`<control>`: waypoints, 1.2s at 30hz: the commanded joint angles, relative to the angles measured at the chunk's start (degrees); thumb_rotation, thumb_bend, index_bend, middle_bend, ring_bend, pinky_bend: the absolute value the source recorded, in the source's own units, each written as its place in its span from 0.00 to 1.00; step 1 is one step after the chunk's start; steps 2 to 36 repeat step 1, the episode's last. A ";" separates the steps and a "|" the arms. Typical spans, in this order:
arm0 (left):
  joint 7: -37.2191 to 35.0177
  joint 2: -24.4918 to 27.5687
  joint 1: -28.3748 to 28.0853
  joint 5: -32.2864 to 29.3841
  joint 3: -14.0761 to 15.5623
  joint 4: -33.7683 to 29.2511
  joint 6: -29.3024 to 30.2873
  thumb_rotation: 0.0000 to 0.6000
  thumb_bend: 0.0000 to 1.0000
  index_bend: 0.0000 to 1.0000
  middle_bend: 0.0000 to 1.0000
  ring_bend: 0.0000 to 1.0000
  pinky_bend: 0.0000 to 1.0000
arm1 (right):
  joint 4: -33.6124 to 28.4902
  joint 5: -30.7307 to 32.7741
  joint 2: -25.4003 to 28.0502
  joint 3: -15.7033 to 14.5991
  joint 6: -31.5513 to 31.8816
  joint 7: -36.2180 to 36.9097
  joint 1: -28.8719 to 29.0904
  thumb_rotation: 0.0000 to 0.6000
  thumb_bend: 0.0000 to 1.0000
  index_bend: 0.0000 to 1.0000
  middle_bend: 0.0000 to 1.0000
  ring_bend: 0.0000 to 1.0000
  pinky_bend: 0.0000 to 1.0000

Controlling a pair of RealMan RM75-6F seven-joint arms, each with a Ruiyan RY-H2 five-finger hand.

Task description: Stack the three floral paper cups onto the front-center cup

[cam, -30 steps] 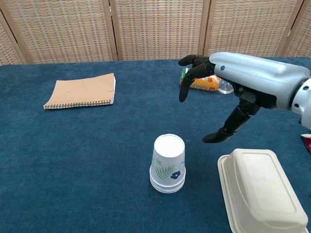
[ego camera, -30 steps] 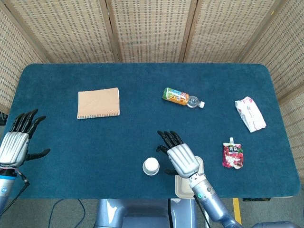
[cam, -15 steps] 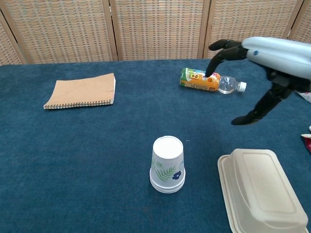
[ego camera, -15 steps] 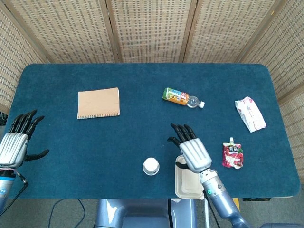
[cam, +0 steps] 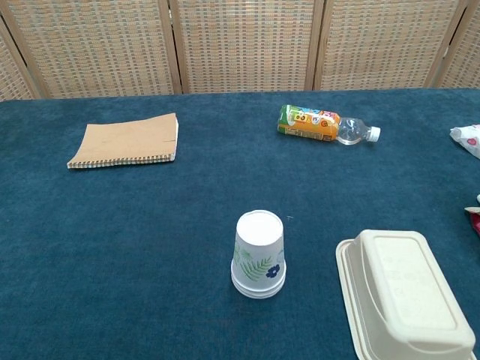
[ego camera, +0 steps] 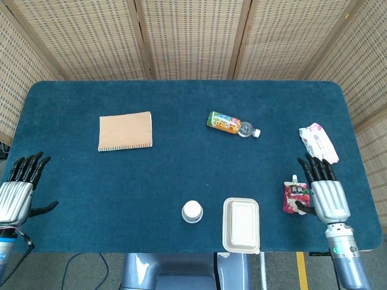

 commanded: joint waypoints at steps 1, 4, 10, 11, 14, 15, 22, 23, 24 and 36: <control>0.40 -0.25 0.32 0.14 0.28 0.12 0.22 1.00 0.10 0.00 0.00 0.00 0.00 | 1.46 -0.92 1.04 -0.85 1.23 2.83 -1.98 1.00 0.14 0.04 0.00 0.00 0.00; 0.40 -0.25 0.32 0.14 0.28 0.12 0.22 1.00 0.10 0.00 0.00 0.00 0.00 | 1.46 -0.92 1.04 -0.85 1.23 2.83 -1.98 1.00 0.14 0.04 0.00 0.00 0.00; 0.40 -0.25 0.32 0.14 0.28 0.12 0.22 1.00 0.10 0.00 0.00 0.00 0.00 | 1.46 -0.92 1.04 -0.85 1.23 2.83 -1.98 1.00 0.14 0.04 0.00 0.00 0.00; 0.40 -0.25 0.32 0.14 0.28 0.12 0.22 1.00 0.10 0.00 0.00 0.00 0.00 | 1.46 -0.92 1.04 -0.85 1.23 2.83 -1.98 1.00 0.14 0.04 0.00 0.00 0.00; 0.40 -0.25 0.32 0.14 0.28 0.12 0.22 1.00 0.10 0.00 0.00 0.00 0.00 | 1.46 -0.92 1.04 -0.85 1.23 2.83 -1.98 1.00 0.14 0.04 0.00 0.00 0.00; 0.40 -0.25 0.32 0.14 0.28 0.12 0.22 1.00 0.10 0.00 0.00 0.00 0.00 | 1.46 -0.92 1.04 -0.85 1.23 2.83 -1.98 1.00 0.14 0.04 0.00 0.00 0.00; 0.40 -0.25 0.32 0.14 0.28 0.12 0.22 1.00 0.10 0.00 0.00 0.00 0.00 | 1.46 -0.92 1.04 -0.85 1.23 2.83 -1.98 1.00 0.14 0.04 0.00 0.00 0.00; 0.40 -0.25 0.32 0.14 0.28 0.12 0.22 1.00 0.10 0.00 0.00 0.00 0.00 | 1.46 -0.92 1.04 -0.85 1.23 2.83 -1.98 1.00 0.14 0.04 0.00 0.00 0.00; 0.40 -0.25 0.32 0.14 0.28 0.12 0.22 1.00 0.10 0.00 0.00 0.00 0.00 | 1.46 -0.92 1.04 -0.85 1.23 2.83 -1.98 1.00 0.14 0.04 0.00 0.00 0.00; 0.40 -0.25 0.32 0.14 0.28 0.12 0.22 1.00 0.10 0.00 0.00 0.00 0.00 | 1.46 -0.92 1.04 -0.85 1.23 2.83 -1.98 1.00 0.14 0.04 0.00 0.00 0.00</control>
